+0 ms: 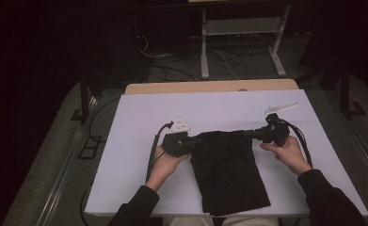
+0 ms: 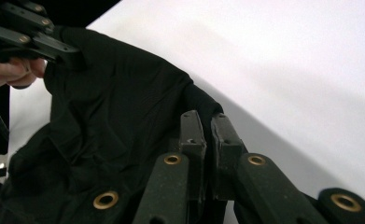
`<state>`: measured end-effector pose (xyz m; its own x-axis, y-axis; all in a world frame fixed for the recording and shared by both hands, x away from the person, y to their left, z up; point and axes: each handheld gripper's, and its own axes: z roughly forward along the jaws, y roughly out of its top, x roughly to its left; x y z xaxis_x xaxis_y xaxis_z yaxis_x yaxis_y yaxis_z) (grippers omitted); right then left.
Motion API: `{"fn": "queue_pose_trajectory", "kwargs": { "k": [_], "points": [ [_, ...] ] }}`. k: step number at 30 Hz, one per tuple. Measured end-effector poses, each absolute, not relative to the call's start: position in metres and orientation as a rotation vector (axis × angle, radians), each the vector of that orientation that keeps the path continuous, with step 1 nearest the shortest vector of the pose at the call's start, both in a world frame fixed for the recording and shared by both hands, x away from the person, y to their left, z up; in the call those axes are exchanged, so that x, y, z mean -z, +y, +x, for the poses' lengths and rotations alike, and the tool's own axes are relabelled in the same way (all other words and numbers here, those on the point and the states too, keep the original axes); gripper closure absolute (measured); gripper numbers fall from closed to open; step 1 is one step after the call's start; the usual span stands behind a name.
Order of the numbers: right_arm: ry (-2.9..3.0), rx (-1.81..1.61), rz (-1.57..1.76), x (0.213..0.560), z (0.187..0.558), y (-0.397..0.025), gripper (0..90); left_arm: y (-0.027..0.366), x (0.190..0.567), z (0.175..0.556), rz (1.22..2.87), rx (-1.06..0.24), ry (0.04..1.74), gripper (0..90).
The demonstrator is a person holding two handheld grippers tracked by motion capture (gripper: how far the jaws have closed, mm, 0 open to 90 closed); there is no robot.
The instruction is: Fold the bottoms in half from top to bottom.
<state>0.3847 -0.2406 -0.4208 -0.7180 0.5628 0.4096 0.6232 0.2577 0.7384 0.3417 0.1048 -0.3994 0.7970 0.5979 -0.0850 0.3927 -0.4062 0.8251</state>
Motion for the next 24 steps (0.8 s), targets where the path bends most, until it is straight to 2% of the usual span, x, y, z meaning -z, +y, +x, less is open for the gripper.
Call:
{"fn": "queue_pose_trajectory", "kwargs": {
  "k": [24],
  "points": [
    [-2.484, 1.468, -1.231, 0.391, 0.422, -0.213, 84.0, 0.129, 0.372, 0.392, 2.078, -0.365, 0.79, 81.5]
  ]
}}
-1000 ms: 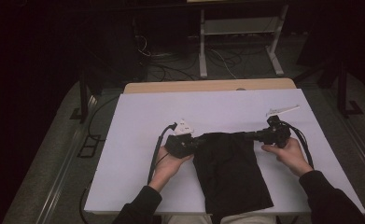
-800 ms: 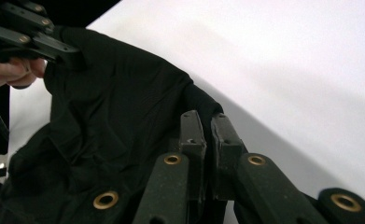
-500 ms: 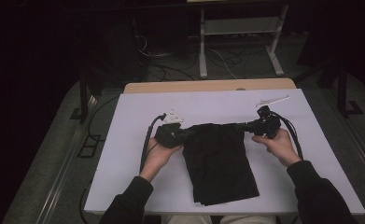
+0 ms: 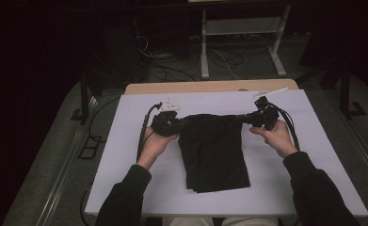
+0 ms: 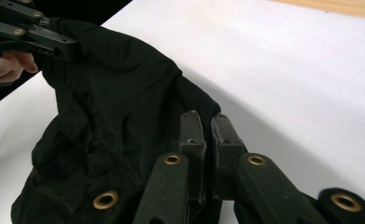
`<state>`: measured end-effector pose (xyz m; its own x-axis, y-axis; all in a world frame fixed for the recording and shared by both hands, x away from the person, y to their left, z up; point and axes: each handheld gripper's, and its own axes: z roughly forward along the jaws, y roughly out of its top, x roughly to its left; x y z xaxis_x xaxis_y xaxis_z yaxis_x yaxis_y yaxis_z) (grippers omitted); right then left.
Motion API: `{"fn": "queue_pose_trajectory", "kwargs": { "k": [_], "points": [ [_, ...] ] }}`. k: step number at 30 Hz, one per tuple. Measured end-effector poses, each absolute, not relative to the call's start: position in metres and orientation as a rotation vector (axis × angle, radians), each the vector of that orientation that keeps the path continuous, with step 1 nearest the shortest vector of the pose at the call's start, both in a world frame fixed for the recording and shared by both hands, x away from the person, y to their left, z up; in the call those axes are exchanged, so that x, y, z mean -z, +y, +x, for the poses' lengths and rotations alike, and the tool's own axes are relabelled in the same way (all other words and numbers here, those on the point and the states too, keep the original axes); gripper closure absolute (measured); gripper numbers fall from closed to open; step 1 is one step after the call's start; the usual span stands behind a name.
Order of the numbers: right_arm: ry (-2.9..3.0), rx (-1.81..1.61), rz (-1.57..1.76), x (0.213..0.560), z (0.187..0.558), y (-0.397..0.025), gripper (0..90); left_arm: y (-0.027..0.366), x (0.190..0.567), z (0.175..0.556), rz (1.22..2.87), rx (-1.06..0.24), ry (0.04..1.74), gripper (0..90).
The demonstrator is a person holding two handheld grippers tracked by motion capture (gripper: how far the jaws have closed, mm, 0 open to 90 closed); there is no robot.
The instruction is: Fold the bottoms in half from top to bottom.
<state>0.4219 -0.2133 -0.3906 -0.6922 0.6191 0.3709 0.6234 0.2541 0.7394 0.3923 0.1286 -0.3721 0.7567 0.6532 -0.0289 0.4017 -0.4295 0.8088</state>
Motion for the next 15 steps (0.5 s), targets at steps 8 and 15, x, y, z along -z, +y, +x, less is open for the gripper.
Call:
{"fn": "queue_pose_trajectory", "kwargs": {
  "k": [8, 15],
  "points": [
    [-2.523, 1.415, -1.261, 0.387, 0.441, -0.206, 84.1, 0.128, 0.372, 0.417, 2.103, -0.388, 0.808, 81.6],
    [-2.527, 1.417, -1.319, 0.39, 0.454, -0.208, 84.1, 0.127, 0.383, 0.434, 2.066, -0.372, 0.789, 81.0]
  ]
}}
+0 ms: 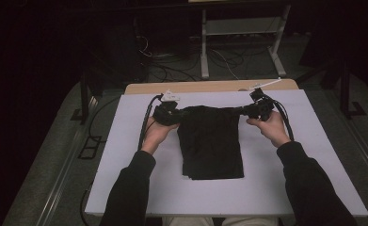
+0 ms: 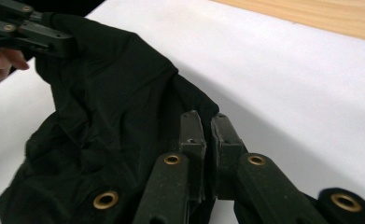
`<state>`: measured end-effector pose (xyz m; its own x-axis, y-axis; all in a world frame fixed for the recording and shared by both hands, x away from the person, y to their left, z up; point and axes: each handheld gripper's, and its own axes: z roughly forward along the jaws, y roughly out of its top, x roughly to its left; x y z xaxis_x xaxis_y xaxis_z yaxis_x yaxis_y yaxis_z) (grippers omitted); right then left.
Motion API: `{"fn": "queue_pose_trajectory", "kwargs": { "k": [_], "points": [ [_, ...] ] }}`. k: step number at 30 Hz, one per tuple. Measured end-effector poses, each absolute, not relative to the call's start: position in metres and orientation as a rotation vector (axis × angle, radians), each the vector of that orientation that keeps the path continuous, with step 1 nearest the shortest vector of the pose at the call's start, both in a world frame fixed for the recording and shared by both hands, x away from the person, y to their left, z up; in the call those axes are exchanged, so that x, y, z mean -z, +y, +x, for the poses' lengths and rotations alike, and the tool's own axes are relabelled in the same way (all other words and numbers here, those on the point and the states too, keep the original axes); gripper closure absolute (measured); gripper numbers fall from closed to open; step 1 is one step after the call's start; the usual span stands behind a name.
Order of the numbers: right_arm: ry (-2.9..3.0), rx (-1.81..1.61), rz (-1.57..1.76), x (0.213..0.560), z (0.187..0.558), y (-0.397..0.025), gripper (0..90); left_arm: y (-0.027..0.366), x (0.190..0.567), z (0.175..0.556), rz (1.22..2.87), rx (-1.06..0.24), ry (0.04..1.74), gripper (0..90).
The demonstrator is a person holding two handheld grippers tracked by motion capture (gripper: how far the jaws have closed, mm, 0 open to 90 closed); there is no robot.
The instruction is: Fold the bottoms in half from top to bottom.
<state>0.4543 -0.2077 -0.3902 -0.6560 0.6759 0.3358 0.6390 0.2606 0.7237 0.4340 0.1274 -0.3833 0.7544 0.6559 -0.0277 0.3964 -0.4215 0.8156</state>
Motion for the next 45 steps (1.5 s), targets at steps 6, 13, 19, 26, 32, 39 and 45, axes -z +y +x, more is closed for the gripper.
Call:
{"fn": "queue_pose_trajectory", "kwargs": {
  "k": [6, 13, 19, 26, 32, 39, 45],
  "points": [
    [2.439, -1.357, 1.337, 0.406, 0.465, -0.209, 84.0, 0.125, 0.397, 0.445, 2.049, -0.369, 0.825, 80.6],
    [2.398, -1.365, 1.356, 0.417, 0.475, -0.209, 83.9, 0.125, 0.41, 0.459, 2.021, -0.386, 0.84, 80.4],
    [2.38, -1.352, 1.368, 0.42, 0.483, -0.208, 83.9, 0.126, 0.416, 0.471, 1.992, -0.386, 0.863, 80.0],
    [2.36, -1.38, 1.373, 0.433, 0.49, -0.207, 83.7, 0.13, 0.424, 0.476, 1.962, -0.359, 0.906, 79.4],
    [2.353, -1.38, 1.395, 0.441, 0.492, -0.206, 82.3, 0.131, 0.429, 0.475, 1.96, -0.366, 0.918, 75.2],
    [2.326, -1.414, 1.396, 0.438, 0.489, -0.206, 61.7, 0.143, 0.427, 0.471, 1.915, -0.325, 0.978, 57.9],
    [2.299, -1.441, 1.38, 0.432, 0.481, -0.207, 42.0, 0.151, 0.428, 0.466, 1.849, -0.281, 1.037, 30.5]
  ]
}}
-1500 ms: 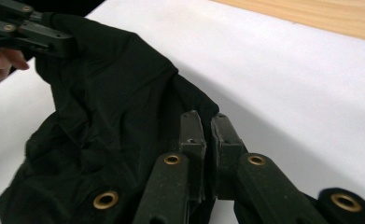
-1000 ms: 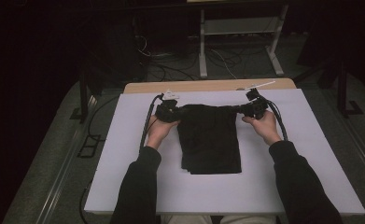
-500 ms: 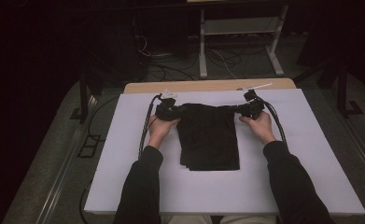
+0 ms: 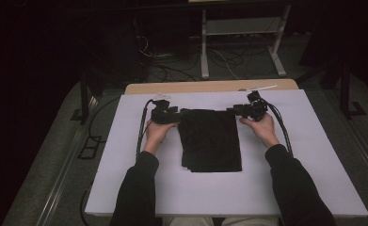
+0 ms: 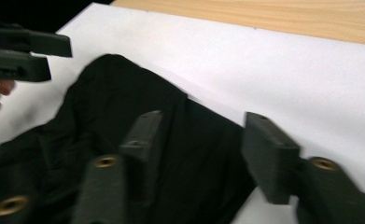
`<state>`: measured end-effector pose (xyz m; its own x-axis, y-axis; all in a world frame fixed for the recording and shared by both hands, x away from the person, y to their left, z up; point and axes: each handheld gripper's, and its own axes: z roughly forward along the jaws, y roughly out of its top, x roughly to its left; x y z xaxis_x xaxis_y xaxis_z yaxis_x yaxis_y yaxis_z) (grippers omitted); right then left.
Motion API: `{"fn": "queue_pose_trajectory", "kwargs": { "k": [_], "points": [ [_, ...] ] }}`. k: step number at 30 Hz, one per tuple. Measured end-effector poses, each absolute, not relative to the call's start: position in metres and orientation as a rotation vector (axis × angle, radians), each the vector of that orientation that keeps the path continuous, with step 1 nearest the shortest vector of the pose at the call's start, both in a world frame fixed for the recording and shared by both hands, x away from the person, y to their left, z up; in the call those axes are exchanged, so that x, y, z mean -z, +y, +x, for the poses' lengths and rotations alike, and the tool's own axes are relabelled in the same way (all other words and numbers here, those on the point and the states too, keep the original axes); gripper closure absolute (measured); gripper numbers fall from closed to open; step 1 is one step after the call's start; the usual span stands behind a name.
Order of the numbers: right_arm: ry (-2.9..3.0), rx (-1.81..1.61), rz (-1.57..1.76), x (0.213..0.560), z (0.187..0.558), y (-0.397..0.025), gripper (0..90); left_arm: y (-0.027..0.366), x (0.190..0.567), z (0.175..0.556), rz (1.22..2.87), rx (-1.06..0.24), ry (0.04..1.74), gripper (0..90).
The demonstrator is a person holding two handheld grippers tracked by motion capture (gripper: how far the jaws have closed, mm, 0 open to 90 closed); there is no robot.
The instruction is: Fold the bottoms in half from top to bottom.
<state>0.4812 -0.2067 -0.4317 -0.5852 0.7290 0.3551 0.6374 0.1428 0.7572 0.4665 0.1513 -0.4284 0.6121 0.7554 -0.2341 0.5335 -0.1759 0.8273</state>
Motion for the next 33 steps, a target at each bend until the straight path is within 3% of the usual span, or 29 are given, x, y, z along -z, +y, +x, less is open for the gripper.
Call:
{"fn": "queue_pose_trajectory", "kwargs": {
  "k": [2, 7, 9, 11, 33],
  "points": [
    [2.314, -1.474, 1.382, 0.43, 0.48, -0.207, 37.0, 0.154, 0.428, 0.466, 1.843, -0.264, 1.04, 24.4],
    [2.339, -1.461, 1.346, 0.425, 0.47, -0.208, 13.3, 0.161, 0.427, 0.462, 1.799, -0.216, 1.041, 10.2],
    [2.333, -1.429, 1.349, 0.424, 0.466, -0.209, 11.4, 0.162, 0.425, 0.458, 1.813, -0.225, 1.037, 0.4],
    [2.336, -1.413, 1.354, 0.422, 0.461, -0.211, 1.1, 0.164, 0.423, 0.451, 1.835, -0.239, 1.02, 0.0],
    [2.354, -1.385, 1.305, 0.418, 0.405, -0.208, 0.0, 0.185, 0.419, 0.386, 1.796, -0.311, 0.998, 0.0]
  ]
}}
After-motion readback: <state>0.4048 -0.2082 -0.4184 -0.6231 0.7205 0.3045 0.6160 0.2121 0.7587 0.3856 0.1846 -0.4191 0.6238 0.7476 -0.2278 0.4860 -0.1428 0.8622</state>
